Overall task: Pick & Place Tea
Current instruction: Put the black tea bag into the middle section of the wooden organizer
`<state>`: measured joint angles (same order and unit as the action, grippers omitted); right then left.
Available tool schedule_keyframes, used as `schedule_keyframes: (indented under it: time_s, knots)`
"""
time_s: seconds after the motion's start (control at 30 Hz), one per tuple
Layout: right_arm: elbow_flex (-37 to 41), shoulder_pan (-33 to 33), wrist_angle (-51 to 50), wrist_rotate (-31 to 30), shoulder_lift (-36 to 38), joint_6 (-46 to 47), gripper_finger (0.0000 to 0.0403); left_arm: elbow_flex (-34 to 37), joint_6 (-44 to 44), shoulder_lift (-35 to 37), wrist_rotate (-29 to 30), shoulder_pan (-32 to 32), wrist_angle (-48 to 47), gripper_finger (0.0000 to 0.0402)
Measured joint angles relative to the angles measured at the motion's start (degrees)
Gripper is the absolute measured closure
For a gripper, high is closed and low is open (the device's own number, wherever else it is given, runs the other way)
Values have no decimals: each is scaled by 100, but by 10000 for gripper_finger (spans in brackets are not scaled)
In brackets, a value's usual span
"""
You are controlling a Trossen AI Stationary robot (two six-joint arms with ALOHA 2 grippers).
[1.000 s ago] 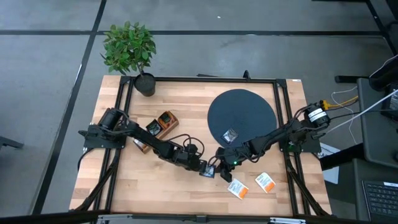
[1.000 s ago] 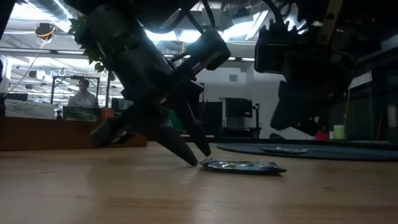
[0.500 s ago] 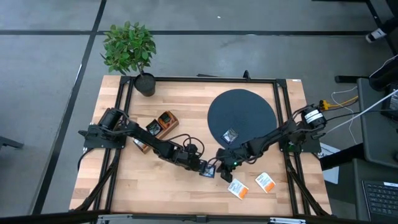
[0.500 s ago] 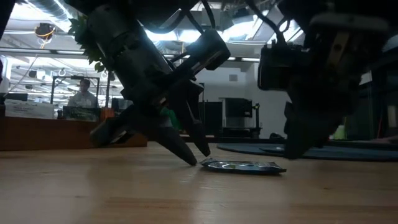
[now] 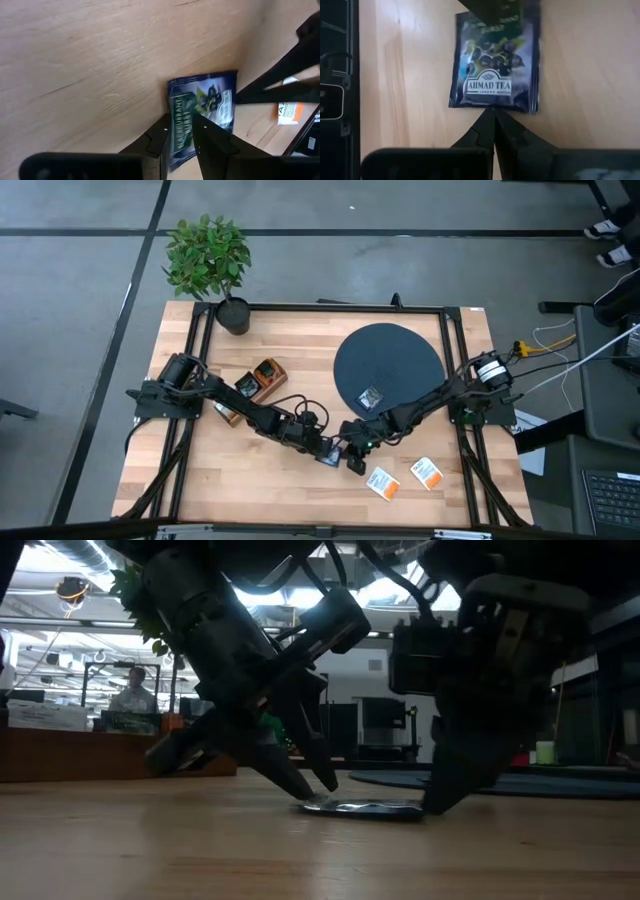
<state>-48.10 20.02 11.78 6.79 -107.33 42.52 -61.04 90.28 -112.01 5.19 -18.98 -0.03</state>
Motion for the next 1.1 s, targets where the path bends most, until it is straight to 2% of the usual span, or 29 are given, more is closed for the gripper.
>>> schedule_keyframes:
  time_s: [0.2,0.37,0.63,1.1]
  knots:
    - [-442,-34,-151,126,-312,-257,394,0,-3,0,-20,-2,-11,327]
    - [-499,-34,-195,130,-352,-376,394,0,-92,2,-45,-9,-16,330]
    - [-507,-36,-305,158,-356,-357,394,0,-107,4,-76,-20,-213,395]
    - [-505,-47,-401,461,-352,-89,394,15,-584,155,-279,-56,-461,399]
